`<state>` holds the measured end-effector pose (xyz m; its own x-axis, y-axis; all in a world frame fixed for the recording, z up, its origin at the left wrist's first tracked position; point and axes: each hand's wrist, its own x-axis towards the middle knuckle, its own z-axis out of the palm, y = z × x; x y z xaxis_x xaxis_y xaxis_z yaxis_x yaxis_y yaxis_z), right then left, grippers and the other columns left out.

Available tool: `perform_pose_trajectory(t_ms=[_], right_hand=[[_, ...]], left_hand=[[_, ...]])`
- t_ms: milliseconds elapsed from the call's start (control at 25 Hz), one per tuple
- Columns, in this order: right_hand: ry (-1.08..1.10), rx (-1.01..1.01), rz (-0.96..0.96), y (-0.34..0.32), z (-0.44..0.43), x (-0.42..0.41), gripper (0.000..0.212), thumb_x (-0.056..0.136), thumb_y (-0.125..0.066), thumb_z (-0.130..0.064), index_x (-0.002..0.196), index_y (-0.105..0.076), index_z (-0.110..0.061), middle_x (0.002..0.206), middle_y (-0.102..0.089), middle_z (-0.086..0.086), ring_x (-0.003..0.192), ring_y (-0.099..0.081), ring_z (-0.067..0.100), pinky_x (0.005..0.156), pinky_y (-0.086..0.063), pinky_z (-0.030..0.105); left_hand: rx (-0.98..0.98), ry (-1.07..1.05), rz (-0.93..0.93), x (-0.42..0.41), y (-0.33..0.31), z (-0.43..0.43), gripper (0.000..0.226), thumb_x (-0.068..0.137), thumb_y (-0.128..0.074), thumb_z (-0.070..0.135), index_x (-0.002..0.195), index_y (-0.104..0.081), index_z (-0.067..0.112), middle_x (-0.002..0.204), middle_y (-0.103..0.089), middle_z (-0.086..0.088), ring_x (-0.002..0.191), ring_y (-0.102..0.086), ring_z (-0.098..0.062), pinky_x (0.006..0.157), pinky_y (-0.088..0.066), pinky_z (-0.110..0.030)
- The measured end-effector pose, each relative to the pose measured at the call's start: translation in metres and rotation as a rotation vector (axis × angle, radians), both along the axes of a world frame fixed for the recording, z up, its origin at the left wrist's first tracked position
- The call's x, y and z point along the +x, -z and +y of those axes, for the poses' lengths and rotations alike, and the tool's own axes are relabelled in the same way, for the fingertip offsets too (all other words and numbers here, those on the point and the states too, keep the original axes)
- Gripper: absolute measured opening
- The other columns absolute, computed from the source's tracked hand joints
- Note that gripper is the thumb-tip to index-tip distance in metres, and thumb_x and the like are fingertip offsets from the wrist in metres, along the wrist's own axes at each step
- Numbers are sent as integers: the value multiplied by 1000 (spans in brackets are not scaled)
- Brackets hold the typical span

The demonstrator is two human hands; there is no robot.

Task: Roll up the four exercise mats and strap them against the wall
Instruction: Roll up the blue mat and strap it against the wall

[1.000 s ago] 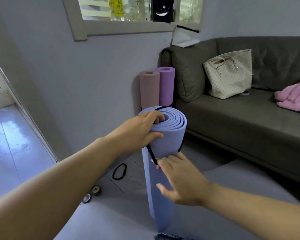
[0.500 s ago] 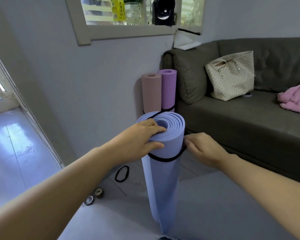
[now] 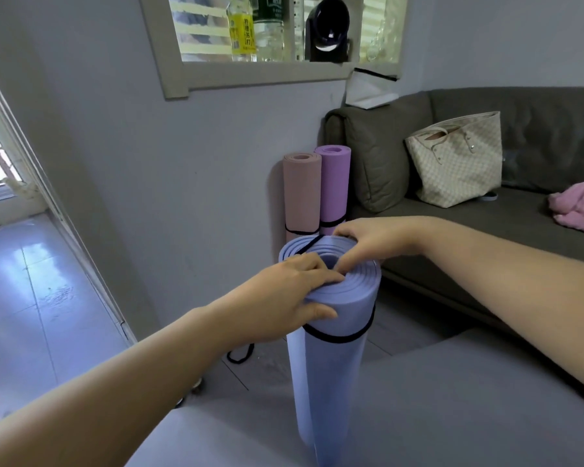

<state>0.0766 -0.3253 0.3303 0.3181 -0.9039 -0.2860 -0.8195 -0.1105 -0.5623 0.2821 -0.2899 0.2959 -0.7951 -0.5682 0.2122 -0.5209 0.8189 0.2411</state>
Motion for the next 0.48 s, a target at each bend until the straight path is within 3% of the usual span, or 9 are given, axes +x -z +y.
perform_pose_trajectory(t_ms=[120,200,280,360,440,480], right_hand=[[-30,-177,62,6,-1,11,28,78,-69,-25,103,-57,-27,101,-66,-4,91,-64,13,79,-55,29],[-35,-211,36,11,4,17,31,81,-67,-30,110,-57,-26,102,-65,-6,92,-63,13,81,-52,29],[-32,-209,24,14,6,19,36,82,-64,-29,116,-55,-28,104,-65,-5,92,-63,12,83,-53,32],[-18,-209,27,14,7,21,40,81,-62,-29,120,-53,-31,106,-64,-5,92,-63,11,84,-54,34],[-11,-214,46,13,8,21,44,81,-61,-29,122,-50,-34,107,-64,-6,92,-62,11,84,-54,34],[-10,-215,59,12,9,20,45,81,-61,-29,124,-48,-34,107,-63,-6,91,-62,10,83,-54,33]], left_hand=[[-7,5,52,6,3,4,55,88,-57,50,137,-48,27,118,-47,11,108,-41,-2,92,-27,-8],[22,-70,313,11,4,3,50,85,-52,58,124,-59,27,108,-52,14,102,-45,-1,88,-29,-4],[23,-311,516,16,-1,-8,41,85,-51,59,110,-60,29,99,-51,18,94,-49,-2,79,-35,-8],[127,-541,357,16,-7,-23,32,87,-55,52,101,-57,24,97,-54,11,85,-50,-7,68,-38,-17],[253,-617,159,8,-9,-32,35,91,-51,47,96,-60,14,91,-61,0,78,-54,-14,62,-41,-24],[224,-636,99,3,-12,-33,35,94,-48,44,93,-60,11,87,-62,-2,76,-56,-18,61,-41,-27]])
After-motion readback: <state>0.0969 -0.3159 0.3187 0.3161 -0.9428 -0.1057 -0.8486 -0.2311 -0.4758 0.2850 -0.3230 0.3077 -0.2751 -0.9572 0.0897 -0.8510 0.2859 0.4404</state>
